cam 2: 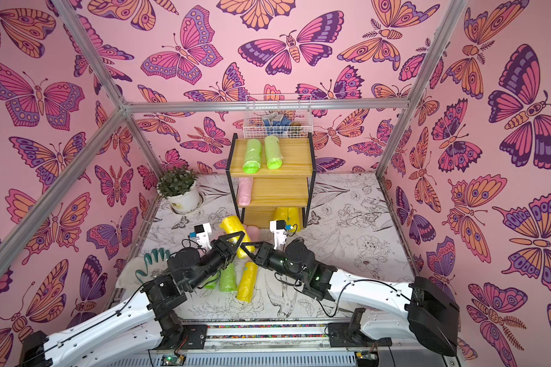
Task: Sort the rolls of trash bags by color and place them on the shelf
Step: Pick up the roll of trash bags from the center of the board, then place the roll of trash bags on the shelf.
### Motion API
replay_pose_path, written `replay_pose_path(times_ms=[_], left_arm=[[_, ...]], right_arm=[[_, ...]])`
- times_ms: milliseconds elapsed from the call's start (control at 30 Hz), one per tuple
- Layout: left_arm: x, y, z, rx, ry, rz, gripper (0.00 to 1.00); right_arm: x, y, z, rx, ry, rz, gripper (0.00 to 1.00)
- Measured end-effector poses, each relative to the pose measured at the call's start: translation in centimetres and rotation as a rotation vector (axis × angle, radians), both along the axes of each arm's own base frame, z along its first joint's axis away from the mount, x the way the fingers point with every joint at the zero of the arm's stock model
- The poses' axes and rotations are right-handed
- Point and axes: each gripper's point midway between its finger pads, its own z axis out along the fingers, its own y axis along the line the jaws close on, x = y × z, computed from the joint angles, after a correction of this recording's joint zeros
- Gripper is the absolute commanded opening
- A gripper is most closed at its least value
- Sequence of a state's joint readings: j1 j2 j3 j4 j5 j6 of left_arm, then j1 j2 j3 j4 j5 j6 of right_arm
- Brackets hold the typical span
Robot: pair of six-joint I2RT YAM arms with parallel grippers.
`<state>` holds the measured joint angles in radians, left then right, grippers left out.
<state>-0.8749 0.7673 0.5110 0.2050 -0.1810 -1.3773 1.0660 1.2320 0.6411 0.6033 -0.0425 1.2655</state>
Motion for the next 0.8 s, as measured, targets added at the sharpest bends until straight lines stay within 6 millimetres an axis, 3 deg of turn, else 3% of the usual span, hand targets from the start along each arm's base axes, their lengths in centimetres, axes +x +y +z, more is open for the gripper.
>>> replay_pose_path(times_ms=[33, 67, 133, 200, 233, 467, 800], left_arm=[[0.1, 0.1, -0.1, 0.003, 0.002, 0.008, 0.0], [0.2, 0.3, -0.3, 0.006, 0.002, 0.015, 0.16], [0.4, 0.5, -0.5, 0.017, 0.0, 0.027, 0.68], [0.1, 0.2, -0.5, 0.022, -0.004, 0.009, 0.91], [-0.2, 0.0, -0.5, 0.026, -0.005, -0.009, 0.98], [-1.2, 0.7, -2.3, 0.131, 0.016, -0.034, 1.0], [-2.6, 5.5, -2.2, 0.271, -0.035, 0.058, 0.99]], right_arm=[[0.1, 0.2, -0.2, 0.004, 0.006, -0.001, 0.01], [0.2, 0.3, -0.3, 0.007, 0.009, -0.002, 0.0], [0.4, 0.5, -0.4, 0.013, 0.012, -0.002, 0.0], [0.4, 0.7, -0.9, 0.002, 0.017, -0.001, 0.0], [0.4, 0.8, -1.4, -0.012, 0.021, 0.001, 0.0], [0.9, -0.3, -4.3, -0.17, 0.007, -0.045, 0.0], [4.2, -3.6, -6.7, -0.249, -0.02, -0.301, 0.0]])
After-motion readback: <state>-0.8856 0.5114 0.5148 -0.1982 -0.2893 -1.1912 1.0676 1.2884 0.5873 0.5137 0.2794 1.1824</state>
